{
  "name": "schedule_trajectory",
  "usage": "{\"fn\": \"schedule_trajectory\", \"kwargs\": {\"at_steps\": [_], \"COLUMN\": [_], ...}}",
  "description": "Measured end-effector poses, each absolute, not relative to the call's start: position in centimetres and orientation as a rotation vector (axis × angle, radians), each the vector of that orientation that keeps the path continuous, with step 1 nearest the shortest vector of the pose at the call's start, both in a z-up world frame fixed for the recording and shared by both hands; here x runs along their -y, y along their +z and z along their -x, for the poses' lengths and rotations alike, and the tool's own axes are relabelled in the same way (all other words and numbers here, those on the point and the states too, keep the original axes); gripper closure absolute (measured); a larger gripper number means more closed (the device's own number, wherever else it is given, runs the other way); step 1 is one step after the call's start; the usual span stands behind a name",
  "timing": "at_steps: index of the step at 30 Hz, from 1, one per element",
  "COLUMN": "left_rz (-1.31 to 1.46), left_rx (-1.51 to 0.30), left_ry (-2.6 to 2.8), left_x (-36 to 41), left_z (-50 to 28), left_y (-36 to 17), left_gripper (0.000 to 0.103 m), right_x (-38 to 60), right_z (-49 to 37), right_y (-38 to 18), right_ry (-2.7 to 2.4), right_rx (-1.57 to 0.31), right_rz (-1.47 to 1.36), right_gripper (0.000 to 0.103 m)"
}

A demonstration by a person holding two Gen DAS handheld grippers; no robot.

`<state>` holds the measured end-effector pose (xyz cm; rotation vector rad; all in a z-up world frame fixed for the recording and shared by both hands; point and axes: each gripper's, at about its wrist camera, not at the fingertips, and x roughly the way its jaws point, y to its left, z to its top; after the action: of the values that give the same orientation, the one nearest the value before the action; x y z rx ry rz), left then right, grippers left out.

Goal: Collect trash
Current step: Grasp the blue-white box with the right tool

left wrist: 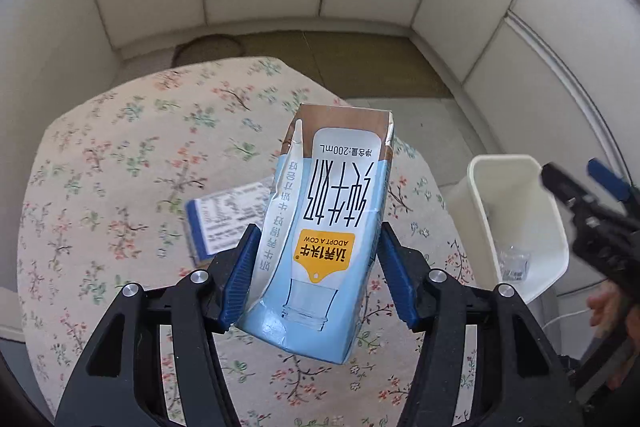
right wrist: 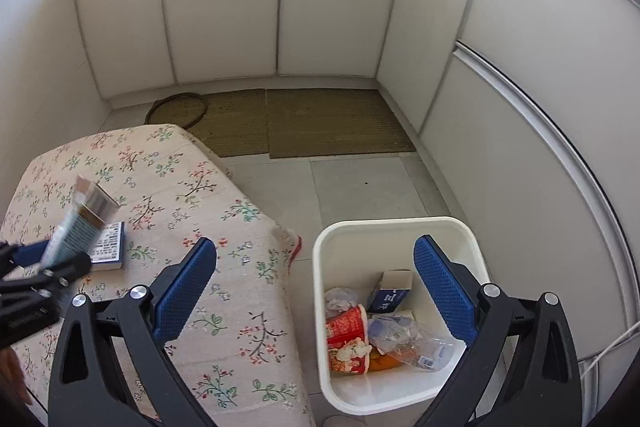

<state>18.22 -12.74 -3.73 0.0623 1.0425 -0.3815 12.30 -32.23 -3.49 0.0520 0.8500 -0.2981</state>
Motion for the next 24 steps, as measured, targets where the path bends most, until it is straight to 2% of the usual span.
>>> {"fn": "schedule_trajectory", "kwargs": {"at_steps": [9,14,20,24], "left_rz": [0.166,0.219,0.263,0.256], "left_rx": [-0.963,-0.933,-0.927,-0.948], "left_ry": [-0.278,-0.251,-0.246,-0.241], "left_x": [1.0,-2.1,-4.7,-5.5], "left_z": [-16.1,-15.3,-14.7,-14.8], "left_y": [1.0,2.1,2.1,1.4], "left_gripper": [0.047,0.047,0.046,0.046], "right_x": [18.8,12.2,8.7,8.9], "right_z": [-16.2,-18.8,-21.8,-24.1], "right_y": [-7.2,-10.8,-14.3,-15.6], "right_ry": [0.252,0.497,0.621,0.658], "right_rx": [-0.834,-0.896,-0.962,-1.021], "right_rz": [0.366,0.564,0.706,0.703], "right_gripper": [0.007,0.007,0.007,0.007]}}
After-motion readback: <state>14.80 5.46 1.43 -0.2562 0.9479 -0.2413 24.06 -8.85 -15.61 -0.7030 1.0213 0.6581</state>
